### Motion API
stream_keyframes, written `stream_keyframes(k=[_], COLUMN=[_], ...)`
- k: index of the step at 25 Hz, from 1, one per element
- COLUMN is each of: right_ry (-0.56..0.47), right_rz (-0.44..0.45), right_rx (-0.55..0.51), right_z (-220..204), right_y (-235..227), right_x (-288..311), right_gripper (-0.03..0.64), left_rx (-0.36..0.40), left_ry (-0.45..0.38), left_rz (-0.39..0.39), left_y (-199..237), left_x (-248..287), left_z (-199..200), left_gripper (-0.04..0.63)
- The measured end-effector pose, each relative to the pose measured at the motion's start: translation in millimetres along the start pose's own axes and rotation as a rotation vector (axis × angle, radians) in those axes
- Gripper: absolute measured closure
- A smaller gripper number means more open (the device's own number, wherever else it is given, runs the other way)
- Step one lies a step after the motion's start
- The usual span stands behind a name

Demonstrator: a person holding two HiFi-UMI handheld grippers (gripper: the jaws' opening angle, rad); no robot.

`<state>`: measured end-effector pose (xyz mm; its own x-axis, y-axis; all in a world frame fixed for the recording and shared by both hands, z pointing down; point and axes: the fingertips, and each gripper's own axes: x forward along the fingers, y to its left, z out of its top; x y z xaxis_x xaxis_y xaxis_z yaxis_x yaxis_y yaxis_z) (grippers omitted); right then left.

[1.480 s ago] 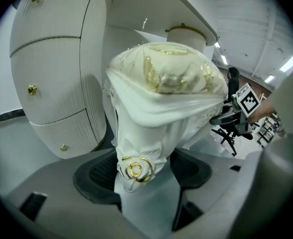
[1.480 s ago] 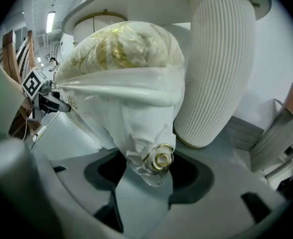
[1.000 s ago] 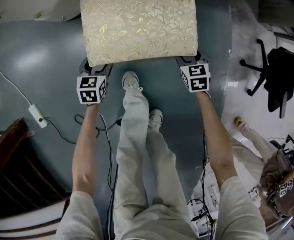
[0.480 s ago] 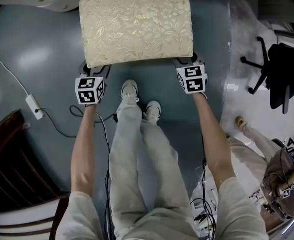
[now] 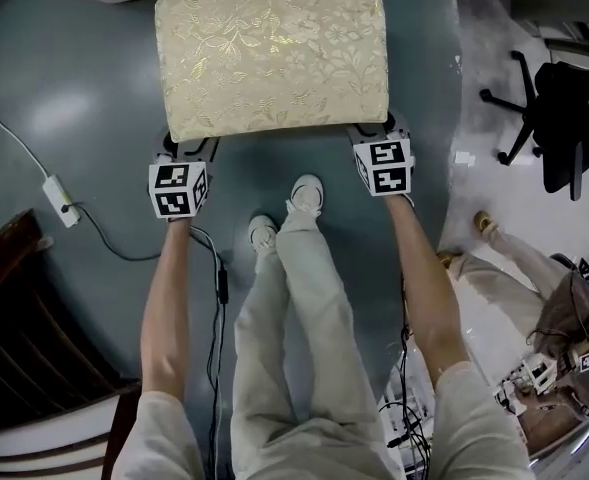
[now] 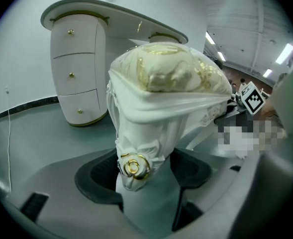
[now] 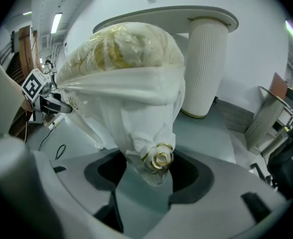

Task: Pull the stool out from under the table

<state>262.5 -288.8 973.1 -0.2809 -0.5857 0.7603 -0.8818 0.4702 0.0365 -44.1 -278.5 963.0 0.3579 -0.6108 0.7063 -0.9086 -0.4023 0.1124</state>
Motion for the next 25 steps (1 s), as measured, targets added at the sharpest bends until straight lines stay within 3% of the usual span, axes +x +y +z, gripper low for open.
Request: stream_keyframes(k=[9,25], right_ry=[0.076,0.057], right_rz=[0.019,0.028], right_rx=[0.02,0.038], right_z=[0,-1], right_y=[3,6], right_x=[-11,-12], right_gripper=[0.351,0.339], left_rx=[-0.039,-0.051], left_ry=[0.059,0.059], left_rz=[-0.029,-0.023], left_y=[-5,-6], left_x=[-10,-9], left_z=[-2,-3], left_gripper=[0.291,0.291])
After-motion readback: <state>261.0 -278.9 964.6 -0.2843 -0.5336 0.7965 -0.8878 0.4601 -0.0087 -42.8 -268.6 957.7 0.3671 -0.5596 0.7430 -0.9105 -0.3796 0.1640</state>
